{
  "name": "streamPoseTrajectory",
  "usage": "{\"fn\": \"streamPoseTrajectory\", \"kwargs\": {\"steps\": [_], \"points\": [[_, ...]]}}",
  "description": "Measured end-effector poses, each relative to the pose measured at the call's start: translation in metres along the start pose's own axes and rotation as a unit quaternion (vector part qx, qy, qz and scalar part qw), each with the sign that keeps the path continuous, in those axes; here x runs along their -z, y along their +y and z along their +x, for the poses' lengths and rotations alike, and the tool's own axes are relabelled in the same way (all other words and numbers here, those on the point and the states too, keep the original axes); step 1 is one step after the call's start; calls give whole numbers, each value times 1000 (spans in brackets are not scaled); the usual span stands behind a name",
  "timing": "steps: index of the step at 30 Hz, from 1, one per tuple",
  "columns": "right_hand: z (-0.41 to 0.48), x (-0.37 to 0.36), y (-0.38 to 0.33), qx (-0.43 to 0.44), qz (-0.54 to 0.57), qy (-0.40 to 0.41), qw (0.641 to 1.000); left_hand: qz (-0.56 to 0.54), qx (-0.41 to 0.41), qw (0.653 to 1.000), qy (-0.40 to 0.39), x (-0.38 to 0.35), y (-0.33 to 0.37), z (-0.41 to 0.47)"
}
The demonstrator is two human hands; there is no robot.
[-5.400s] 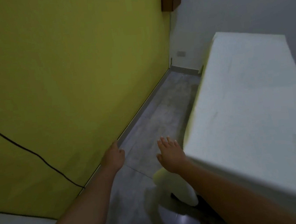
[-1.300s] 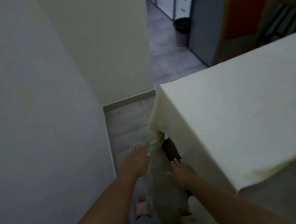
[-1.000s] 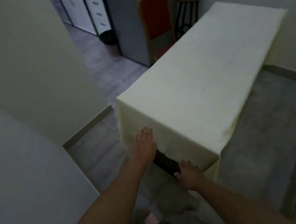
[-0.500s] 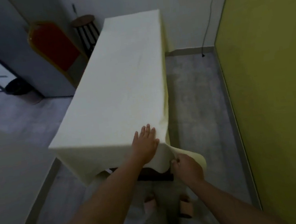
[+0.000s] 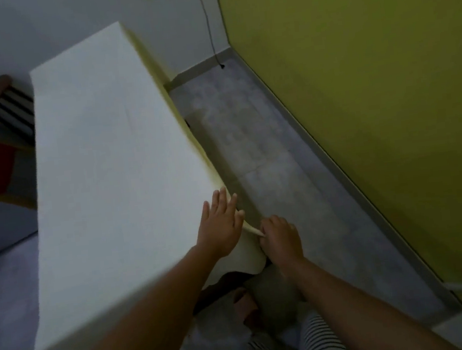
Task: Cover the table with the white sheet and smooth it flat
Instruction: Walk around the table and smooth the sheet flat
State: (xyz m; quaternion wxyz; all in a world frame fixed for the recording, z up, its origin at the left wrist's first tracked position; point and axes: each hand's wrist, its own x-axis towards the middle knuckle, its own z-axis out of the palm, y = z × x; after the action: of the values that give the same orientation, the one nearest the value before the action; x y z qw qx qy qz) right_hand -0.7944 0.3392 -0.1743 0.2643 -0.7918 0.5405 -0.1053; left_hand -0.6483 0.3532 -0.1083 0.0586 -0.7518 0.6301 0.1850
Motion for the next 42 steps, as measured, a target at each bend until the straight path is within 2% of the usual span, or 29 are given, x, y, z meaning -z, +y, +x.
{"fn": "streamPoseTrajectory", "kwargs": {"steps": [4, 7, 11, 14, 16, 22, 25, 29, 34, 39, 42], "points": [[0, -7, 20, -20, -35, 95, 995, -2, -31, 999, 28, -5, 8, 12], [-17, -11, 29, -12, -90, 111, 990, -14, -45, 999, 21, -5, 16, 13], [-47, -31, 4, -57, -96, 68, 991, -98, -56, 994, 8, 1, 14, 11], [-54, -46, -28, -99, -15, 8, 995, -224, -47, 973, 37, 8, 4, 3], [-52, -48, -43, -97, 4, -4, 995, -250, -34, 965, 65, 11, -5, -6], [-35, -42, -64, -217, 42, 70, 973, -173, 0, 982, 74, 6, -45, -15], [-23, -41, -70, -221, 61, 112, 967, -118, -19, 991, 67, -5, -52, -15], [-31, -53, -69, -234, 55, 174, 955, -100, -32, 990, 90, -12, -55, -16], [-57, -80, -92, -206, 16, 304, 930, -34, -132, 988, 78, -15, -56, -15], [-51, -73, -99, -268, 83, 346, 895, -30, -144, 987, 60, -16, -60, -15], [-56, -81, -102, -280, 78, 341, 894, -34, -158, 985, 61, -15, -61, -15]]}}
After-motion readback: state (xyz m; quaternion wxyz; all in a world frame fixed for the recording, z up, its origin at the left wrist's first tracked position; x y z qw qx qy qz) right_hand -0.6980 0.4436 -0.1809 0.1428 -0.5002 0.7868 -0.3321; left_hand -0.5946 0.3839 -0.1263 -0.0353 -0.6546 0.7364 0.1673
